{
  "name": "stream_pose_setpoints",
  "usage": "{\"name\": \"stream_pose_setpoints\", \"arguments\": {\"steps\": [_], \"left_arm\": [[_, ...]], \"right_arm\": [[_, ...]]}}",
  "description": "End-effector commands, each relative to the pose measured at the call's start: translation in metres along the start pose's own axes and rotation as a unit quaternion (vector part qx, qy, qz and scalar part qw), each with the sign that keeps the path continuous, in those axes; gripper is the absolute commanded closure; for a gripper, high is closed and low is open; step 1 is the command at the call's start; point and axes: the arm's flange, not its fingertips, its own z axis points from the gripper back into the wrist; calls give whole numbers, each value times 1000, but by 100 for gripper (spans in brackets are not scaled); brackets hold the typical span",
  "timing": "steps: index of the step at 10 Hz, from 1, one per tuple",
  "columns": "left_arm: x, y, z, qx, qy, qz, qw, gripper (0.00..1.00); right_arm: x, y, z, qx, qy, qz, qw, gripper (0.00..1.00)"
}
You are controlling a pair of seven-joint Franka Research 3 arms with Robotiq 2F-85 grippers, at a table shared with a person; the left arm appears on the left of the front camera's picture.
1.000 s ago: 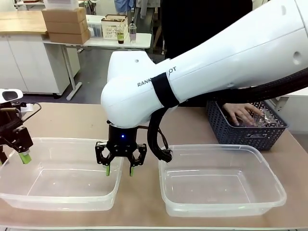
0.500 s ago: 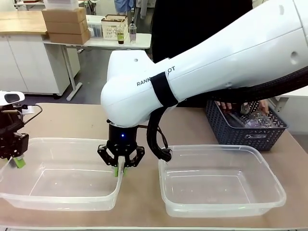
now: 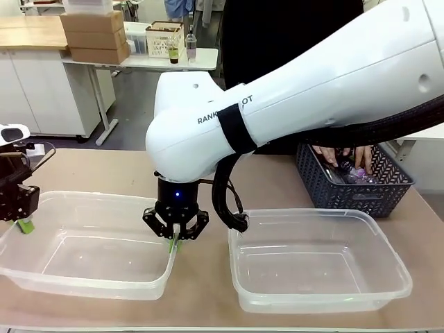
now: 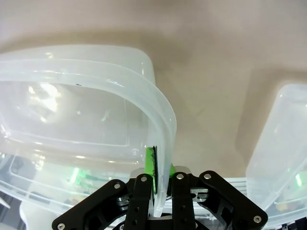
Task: Sort the waste into each basket.
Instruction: Pick up the Organizing box on the left side of the table and lift it.
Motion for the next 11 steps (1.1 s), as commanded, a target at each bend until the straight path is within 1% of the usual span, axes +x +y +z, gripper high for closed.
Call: {"name": "stream_pose_setpoints", "arguments": {"steps": [1,2,3,4,5,7,8,9,10,11], "left_arm": [[-61,-11,-44,-16,-30,25,999,100],[-56,-18,-25,-1,-45,32,998,100],[-46,-30,5,-2,-55,60,997,100],[-40,-42,35,-20,-53,84,995,100],[-36,-55,67,-26,-70,88,993,100],[-35,-86,124,-54,-112,68,990,100],[-36,-95,137,-64,-126,64,988,100],[-44,-86,96,-50,-75,54,995,100],[-44,-86,96,-50,-75,54,995,100],[-44,-86,96,-50,-75,54,995,100]], "right_arm": [[-4,3,10,-23,-4,-5,1000,100],[-2,-2,30,-32,-3,-1,999,100],[-2,-14,64,-50,4,12,999,100],[-4,-29,97,-56,11,14,998,100],[-8,-45,121,-63,29,18,997,100],[-14,-71,145,-78,71,67,992,100],[-18,-81,148,-75,58,71,993,100],[-29,-90,142,-50,44,84,994,100],[-13,-60,159,-51,32,49,997,100],[-13,-60,159,-51,32,49,997,100]]}}
